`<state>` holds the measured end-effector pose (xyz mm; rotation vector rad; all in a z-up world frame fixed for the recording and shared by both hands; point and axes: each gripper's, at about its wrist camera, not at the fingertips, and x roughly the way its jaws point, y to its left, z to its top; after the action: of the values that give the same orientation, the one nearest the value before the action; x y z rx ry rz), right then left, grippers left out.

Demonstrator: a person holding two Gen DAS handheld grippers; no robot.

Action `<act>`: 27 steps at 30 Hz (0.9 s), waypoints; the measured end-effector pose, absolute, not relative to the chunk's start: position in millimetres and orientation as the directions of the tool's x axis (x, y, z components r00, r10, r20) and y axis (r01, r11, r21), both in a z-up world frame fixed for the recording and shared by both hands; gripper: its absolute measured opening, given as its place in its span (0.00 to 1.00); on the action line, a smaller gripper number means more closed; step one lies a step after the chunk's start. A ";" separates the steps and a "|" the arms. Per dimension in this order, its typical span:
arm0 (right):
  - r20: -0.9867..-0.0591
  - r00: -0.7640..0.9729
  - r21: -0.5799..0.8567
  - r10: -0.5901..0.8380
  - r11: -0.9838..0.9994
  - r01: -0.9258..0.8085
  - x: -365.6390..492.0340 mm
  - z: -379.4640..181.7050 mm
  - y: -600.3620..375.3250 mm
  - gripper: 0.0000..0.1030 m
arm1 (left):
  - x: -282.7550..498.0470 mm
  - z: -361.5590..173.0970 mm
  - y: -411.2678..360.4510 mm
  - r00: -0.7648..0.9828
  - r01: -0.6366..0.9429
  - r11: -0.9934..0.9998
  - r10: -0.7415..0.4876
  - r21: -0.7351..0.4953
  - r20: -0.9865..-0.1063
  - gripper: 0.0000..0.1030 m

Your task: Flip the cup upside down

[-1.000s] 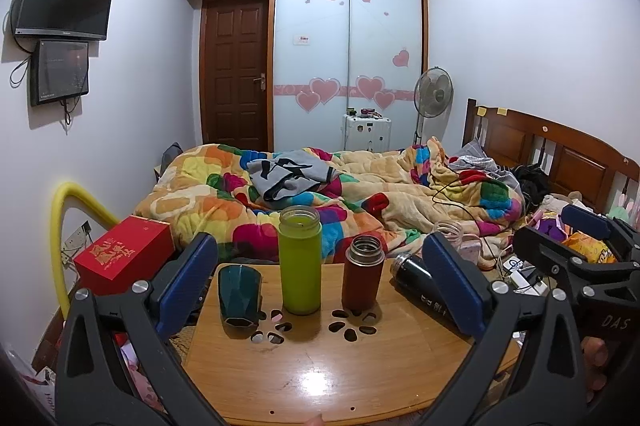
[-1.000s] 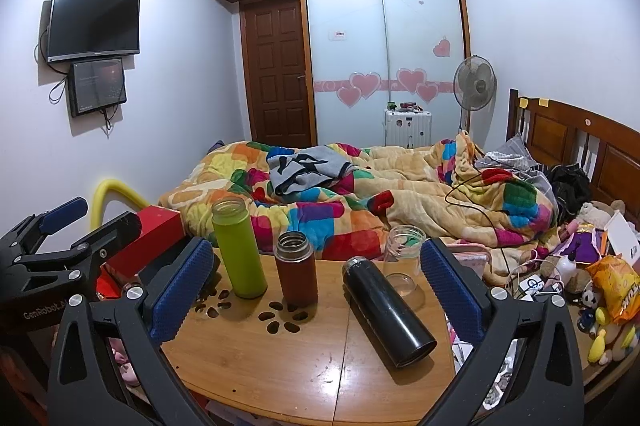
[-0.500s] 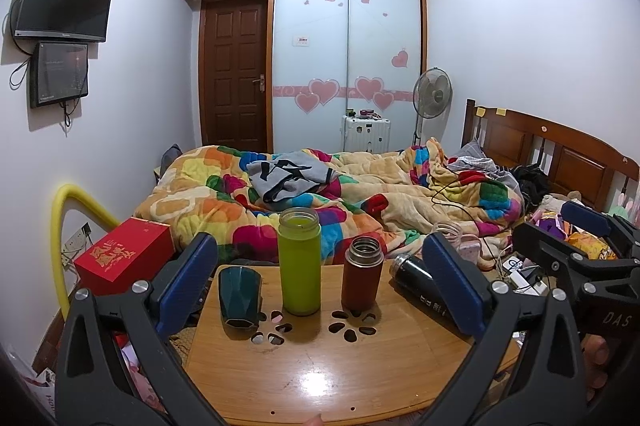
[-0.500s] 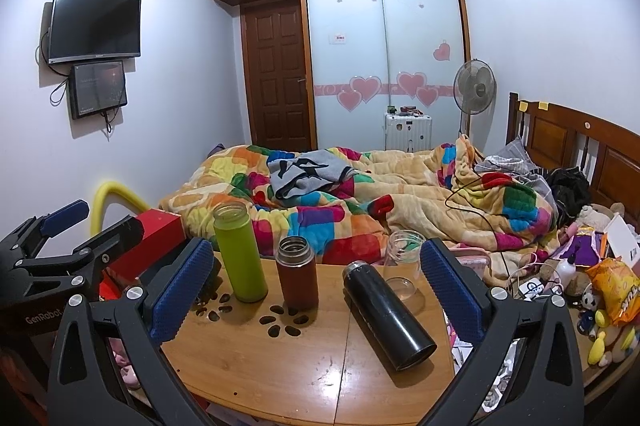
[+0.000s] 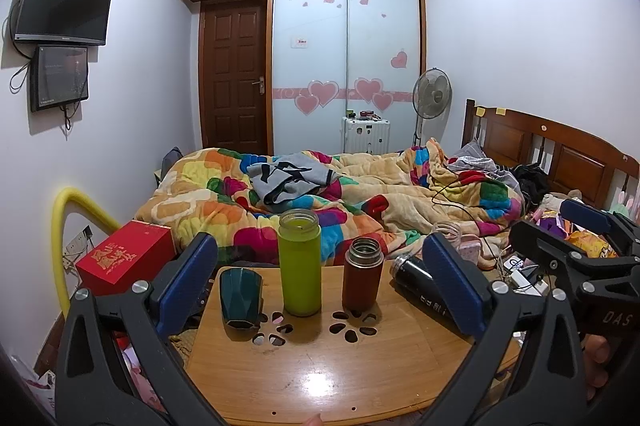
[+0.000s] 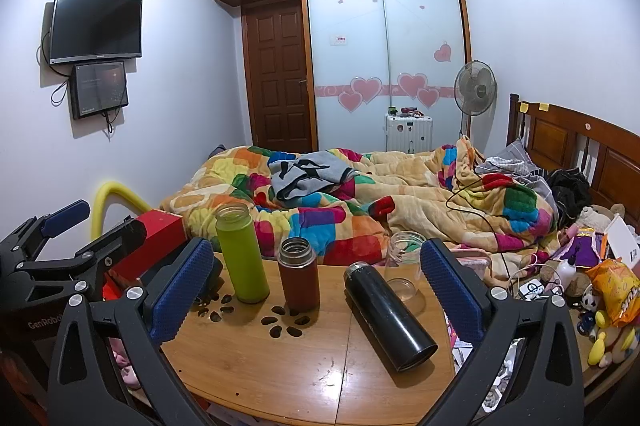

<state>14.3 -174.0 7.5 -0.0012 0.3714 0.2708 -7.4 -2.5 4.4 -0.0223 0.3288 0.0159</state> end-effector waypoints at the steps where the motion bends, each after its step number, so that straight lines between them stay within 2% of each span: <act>1: -0.358 0.897 0.047 0.261 0.964 -0.261 14.2 7.6 -174.0 1.00 | -7.5 4.4 -2.6 0.946 -0.019 1.000 0.012 -0.020 -0.323 1.00; 27: -0.358 0.896 0.049 0.262 0.964 -0.262 14.0 8.1 -173.1 1.00 | -8.4 4.8 -4.1 0.947 -0.020 1.000 0.013 -0.019 -0.321 1.00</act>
<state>14.0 -173.1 8.1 -0.0004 0.3705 0.2711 -8.4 -4.1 4.8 -0.0224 0.3265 0.0170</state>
